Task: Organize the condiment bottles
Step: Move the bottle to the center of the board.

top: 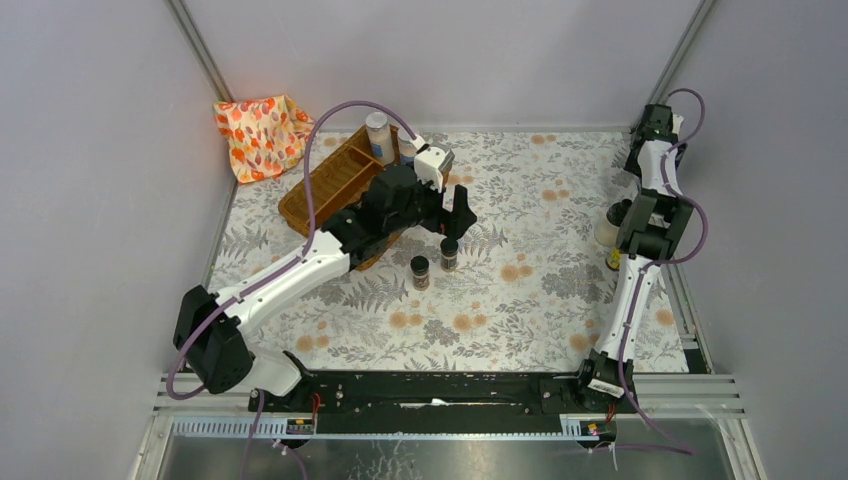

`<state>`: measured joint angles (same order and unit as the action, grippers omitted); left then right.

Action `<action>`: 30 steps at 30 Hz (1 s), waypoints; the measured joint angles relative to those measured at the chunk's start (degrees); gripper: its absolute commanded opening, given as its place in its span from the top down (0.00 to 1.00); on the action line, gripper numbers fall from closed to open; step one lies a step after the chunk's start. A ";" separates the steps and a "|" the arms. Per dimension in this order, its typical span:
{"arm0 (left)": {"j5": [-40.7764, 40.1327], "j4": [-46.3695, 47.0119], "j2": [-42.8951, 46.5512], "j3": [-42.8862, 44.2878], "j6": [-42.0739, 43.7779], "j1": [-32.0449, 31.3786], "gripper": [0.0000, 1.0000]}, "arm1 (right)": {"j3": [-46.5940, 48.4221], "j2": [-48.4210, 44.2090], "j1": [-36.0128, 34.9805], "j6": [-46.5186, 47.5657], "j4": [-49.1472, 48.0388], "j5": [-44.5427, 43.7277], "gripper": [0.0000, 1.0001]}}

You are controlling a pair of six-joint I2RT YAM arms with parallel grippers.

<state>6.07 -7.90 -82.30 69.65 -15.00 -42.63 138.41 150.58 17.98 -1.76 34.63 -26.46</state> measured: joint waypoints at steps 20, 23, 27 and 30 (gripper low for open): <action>-0.07 -3.85 4.61 0.98 -2.29 0.00 0.01 | -6.91 -4.76 -15.58 -3.72 6.64 5.29 1.00; -0.09 -4.46 5.79 0.98 -2.69 0.00 0.01 | -6.91 -4.76 -15.63 -3.93 6.91 5.97 1.00; -0.07 -4.72 6.78 0.98 -3.41 0.00 0.01 | -6.80 -4.81 -15.89 -3.87 6.93 7.43 1.00; -0.04 -4.72 7.08 0.94 -3.98 0.00 0.01 | -6.78 -5.66 -16.37 -3.72 6.99 9.60 1.00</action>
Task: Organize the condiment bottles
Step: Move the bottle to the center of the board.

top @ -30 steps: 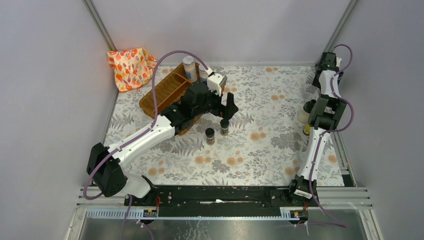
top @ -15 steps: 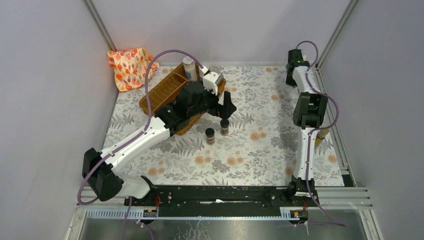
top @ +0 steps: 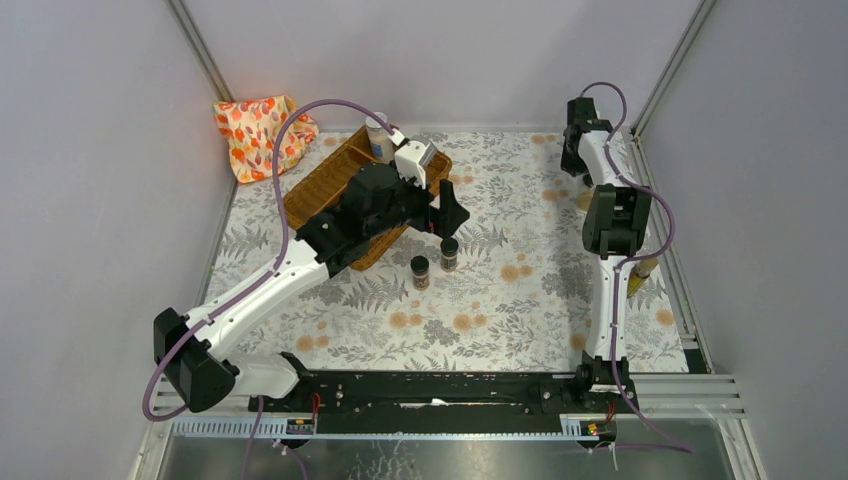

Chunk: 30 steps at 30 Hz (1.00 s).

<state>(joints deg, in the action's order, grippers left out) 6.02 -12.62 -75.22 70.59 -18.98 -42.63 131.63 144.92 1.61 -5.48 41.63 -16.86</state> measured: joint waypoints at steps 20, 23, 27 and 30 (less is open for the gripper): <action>1.95 0.57 1.03 -0.83 -3.04 0.00 0.01 | 0.74 -19.91 -5.31 -2.91 0.02 2.58 0.00; 1.92 0.55 2.54 -1.79 -3.19 0.00 0.01 | 1.22 -20.48 -2.84 -5.03 1.11 2.82 0.00; 1.77 0.52 4.02 -2.08 -3.17 0.00 0.01 | 1.29 -19.91 -0.72 -7.06 3.93 2.82 0.00; 1.49 0.52 4.46 -2.08 -3.15 0.00 0.01 | 1.70 -18.16 -1.01 -8.33 5.33 3.06 0.00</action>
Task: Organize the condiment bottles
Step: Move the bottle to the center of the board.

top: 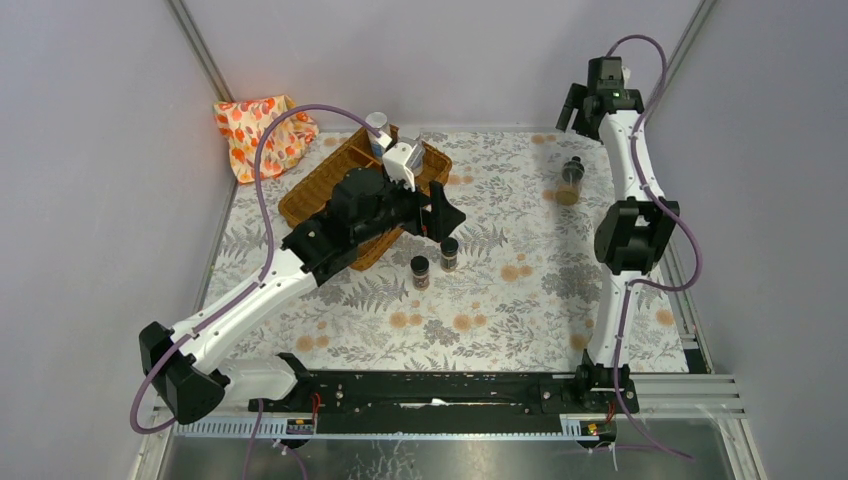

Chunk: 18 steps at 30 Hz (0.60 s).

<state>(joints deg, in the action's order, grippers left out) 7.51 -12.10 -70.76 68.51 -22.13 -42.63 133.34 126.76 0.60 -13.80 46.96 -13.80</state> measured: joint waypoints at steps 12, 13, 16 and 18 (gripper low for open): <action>-0.44 -0.52 -0.98 -0.20 0.85 0.00 0.01 | 3.74 11.52 0.24 -4.70 1.64 2.58 0.01; -0.44 -0.61 -1.18 -0.20 0.96 0.00 0.01 | 4.31 12.24 0.33 -5.05 1.68 2.69 0.01; -0.44 -0.70 -1.79 -0.20 1.22 0.26 0.01 | 5.68 14.03 0.66 -5.92 1.64 2.86 0.02; -0.44 -0.85 -2.14 -0.20 1.29 0.70 0.01 | 6.25 14.97 0.87 -6.43 1.64 2.97 0.02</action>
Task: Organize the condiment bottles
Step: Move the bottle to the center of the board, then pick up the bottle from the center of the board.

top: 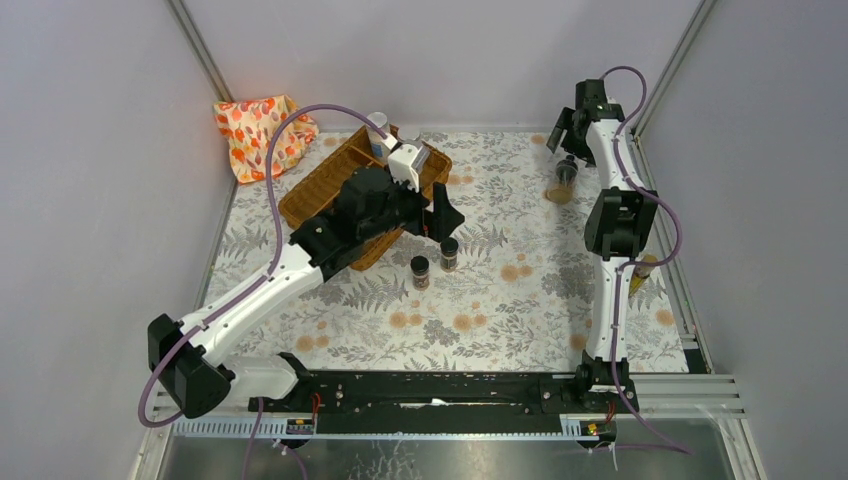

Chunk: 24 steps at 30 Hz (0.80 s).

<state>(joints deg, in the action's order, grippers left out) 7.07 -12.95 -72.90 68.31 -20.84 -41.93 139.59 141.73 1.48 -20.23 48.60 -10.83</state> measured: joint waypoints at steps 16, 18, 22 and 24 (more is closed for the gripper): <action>0.07 -0.70 -0.42 -0.63 -0.02 2.12 0.01 | 1.84 4.50 0.15 -1.51 -0.22 2.47 0.05; 0.13 -0.72 -0.61 -0.92 -0.02 2.51 0.01 | 2.91 5.51 0.13 -1.75 -0.61 3.41 0.05; 0.72 -0.57 -1.31 -1.38 -0.07 3.39 0.01 | 4.17 6.99 -0.02 -2.10 -1.05 4.92 0.06; 0.98 -0.52 -1.55 -1.75 -0.09 3.78 0.01 | 4.66 7.67 -0.11 -2.12 -1.25 5.38 0.07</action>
<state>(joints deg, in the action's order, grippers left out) 8.05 -13.47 -74.46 66.57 -20.93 -38.15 144.24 149.40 1.37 -22.35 47.35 -5.45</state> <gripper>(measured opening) 0.987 0.943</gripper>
